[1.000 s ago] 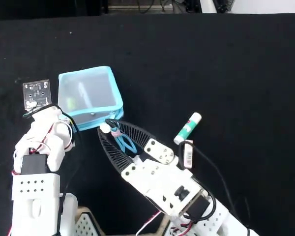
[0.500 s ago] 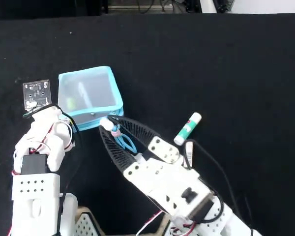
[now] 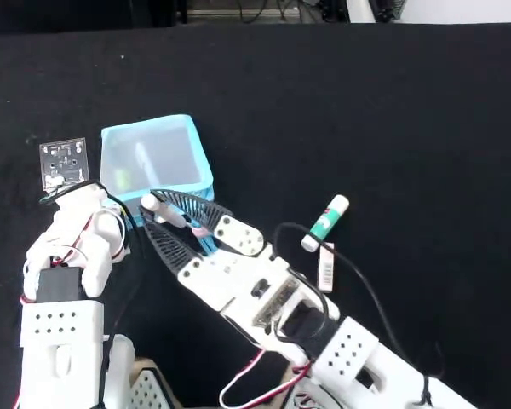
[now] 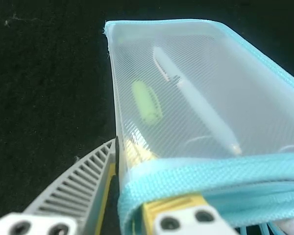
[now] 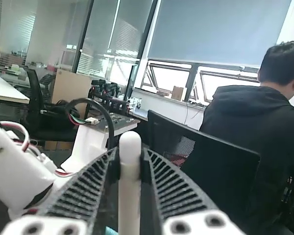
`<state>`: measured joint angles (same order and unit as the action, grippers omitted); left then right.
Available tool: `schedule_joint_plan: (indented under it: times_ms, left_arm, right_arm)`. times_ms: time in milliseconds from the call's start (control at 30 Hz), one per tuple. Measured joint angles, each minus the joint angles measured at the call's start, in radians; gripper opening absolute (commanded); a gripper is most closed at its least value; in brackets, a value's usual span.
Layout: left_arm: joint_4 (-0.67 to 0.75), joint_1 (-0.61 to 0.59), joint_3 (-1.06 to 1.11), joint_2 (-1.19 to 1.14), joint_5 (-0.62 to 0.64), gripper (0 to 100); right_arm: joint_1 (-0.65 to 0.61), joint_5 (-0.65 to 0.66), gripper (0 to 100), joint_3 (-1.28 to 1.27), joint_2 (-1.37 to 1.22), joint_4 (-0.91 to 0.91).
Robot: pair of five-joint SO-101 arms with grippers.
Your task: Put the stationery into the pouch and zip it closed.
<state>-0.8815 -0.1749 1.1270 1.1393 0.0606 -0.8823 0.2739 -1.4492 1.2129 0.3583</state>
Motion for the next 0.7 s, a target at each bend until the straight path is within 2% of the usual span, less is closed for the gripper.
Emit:
schedule_joint_plan:
  times_ms: [233,433,700]
  left_arm:
    - [0.0,0.002,0.0,0.0,0.0,3]
    - [0.0,0.002,0.0,0.0,0.0,3]
    - [0.0,0.002,0.0,0.0,0.0,3]
  right_arm:
    - [0.077,0.0,1.1,-0.014,-0.011,0.011]
    - [0.101,0.0,1.1,-0.094,0.106,0.015]
    - [-0.02,0.0,1.1,-0.08,0.252,0.015]
